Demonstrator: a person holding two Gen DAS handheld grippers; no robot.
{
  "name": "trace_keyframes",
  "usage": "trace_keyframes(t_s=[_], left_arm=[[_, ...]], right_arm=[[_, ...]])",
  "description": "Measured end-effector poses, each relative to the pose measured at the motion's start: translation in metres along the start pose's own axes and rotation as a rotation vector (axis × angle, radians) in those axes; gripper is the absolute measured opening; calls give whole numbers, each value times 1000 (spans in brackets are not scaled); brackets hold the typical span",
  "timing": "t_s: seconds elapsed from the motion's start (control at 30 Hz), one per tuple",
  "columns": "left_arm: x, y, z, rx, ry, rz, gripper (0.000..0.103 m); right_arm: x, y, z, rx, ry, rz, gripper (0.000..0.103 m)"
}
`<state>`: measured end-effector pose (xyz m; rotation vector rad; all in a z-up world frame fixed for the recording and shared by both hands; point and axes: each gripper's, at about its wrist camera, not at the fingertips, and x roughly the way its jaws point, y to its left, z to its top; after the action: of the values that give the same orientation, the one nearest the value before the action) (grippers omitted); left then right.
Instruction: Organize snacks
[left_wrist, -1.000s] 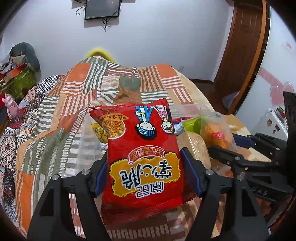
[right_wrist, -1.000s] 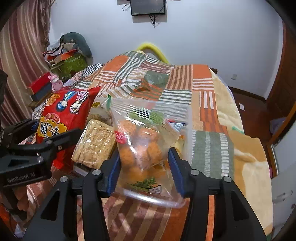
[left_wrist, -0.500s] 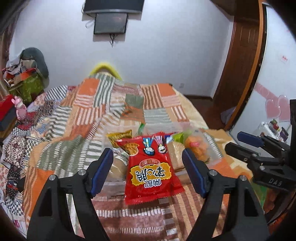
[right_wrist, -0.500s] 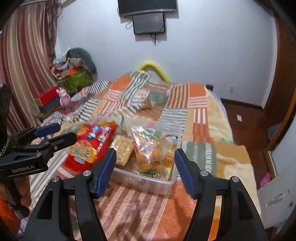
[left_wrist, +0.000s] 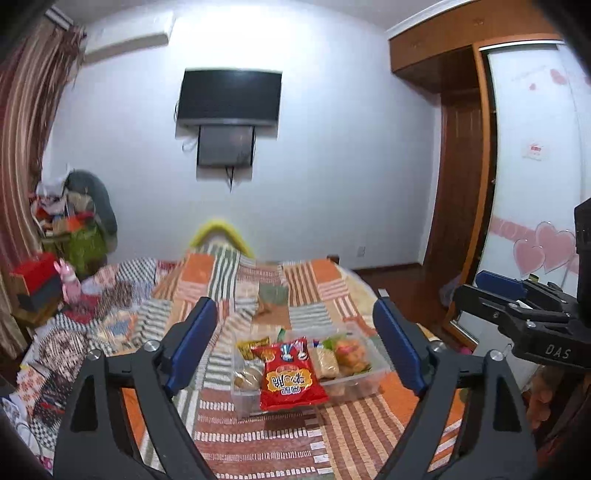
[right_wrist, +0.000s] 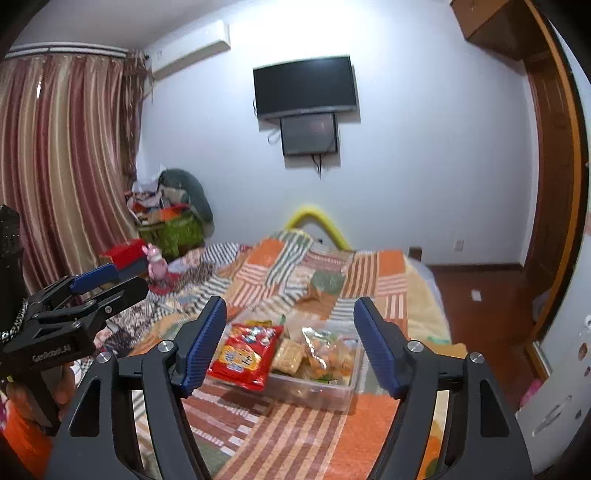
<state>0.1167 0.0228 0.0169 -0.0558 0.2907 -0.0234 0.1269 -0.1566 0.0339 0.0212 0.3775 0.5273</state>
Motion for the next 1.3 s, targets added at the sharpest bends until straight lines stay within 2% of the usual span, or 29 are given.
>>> trace_keyframes(t_s=[0.17,0.27,0.4,0.63,1.3], left_arm=[[-32,-10,3,24,-61,10,102],[-43,-11,2,16,-68,0,103],[-51,-11,-1,10,-64,1,103],[-56,-12,-7,-1,-59,16,103],[-57,-16,-12,7,-61,16,103]], right_arm=[[-13,9,-5,8,-31,-9,81],[-17,15,-7,2,-43,-26,87],[-27,18,-12,4,-68,-48,103],[-36,25,-12,-29,-94,-78,103],[-42,25,-15,-28,-92,-78,103]])
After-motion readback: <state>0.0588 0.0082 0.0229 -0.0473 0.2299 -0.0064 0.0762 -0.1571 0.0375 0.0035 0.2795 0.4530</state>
